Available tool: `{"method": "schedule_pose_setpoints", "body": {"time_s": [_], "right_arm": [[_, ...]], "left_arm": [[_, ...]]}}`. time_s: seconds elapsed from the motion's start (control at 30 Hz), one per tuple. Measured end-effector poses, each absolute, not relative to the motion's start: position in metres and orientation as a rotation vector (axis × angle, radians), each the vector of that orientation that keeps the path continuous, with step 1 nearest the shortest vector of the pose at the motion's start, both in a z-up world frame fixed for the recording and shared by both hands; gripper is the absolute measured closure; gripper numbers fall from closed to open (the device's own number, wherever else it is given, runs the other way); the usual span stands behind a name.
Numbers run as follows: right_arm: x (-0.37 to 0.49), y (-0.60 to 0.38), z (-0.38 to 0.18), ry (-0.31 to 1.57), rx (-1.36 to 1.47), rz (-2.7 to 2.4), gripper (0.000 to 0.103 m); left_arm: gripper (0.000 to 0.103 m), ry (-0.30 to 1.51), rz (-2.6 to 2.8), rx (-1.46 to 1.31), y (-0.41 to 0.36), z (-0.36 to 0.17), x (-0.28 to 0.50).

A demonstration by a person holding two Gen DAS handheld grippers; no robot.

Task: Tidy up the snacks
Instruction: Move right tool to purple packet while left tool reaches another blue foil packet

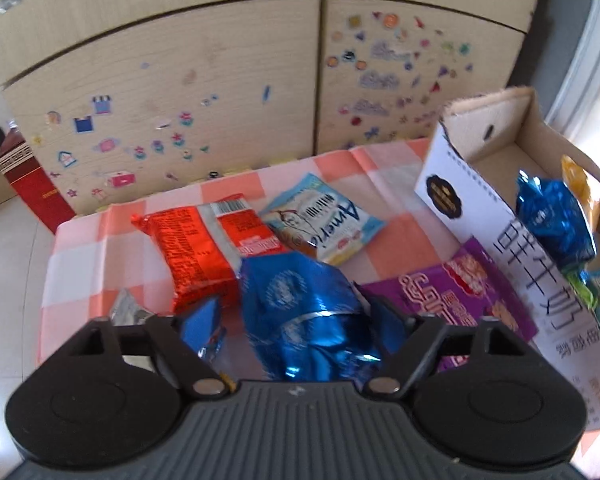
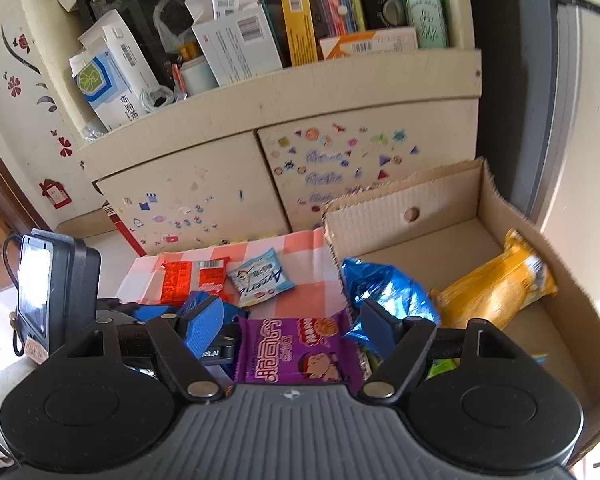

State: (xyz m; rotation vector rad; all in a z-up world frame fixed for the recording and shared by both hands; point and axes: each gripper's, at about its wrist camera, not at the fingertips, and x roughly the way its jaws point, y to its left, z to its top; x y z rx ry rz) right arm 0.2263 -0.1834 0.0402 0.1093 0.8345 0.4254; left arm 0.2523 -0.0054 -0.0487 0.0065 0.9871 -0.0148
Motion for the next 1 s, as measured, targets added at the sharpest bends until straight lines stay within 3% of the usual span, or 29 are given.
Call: {"method": "schedule_pose_setpoints", "body": {"time_s": [0.1,0.4,1.0], "right_arm": [[0.229,-0.179,0.034,0.859,0.129,0.435,0.022],[0.230,-0.152,0.013,0.908,0.096,0.475,0.022],[0.242,-0.116,-0.028,0.954,-0.049,0.414,0.020]], "left_arm": [[0.042,1.003,-0.024,0.008,-0.003,-0.048,0.248],[0.051,1.012,-0.021,-0.070,0.030,-0.034,0.230],[0.052,1.042,-0.024,-0.163,0.055,-0.032,0.220]]}}
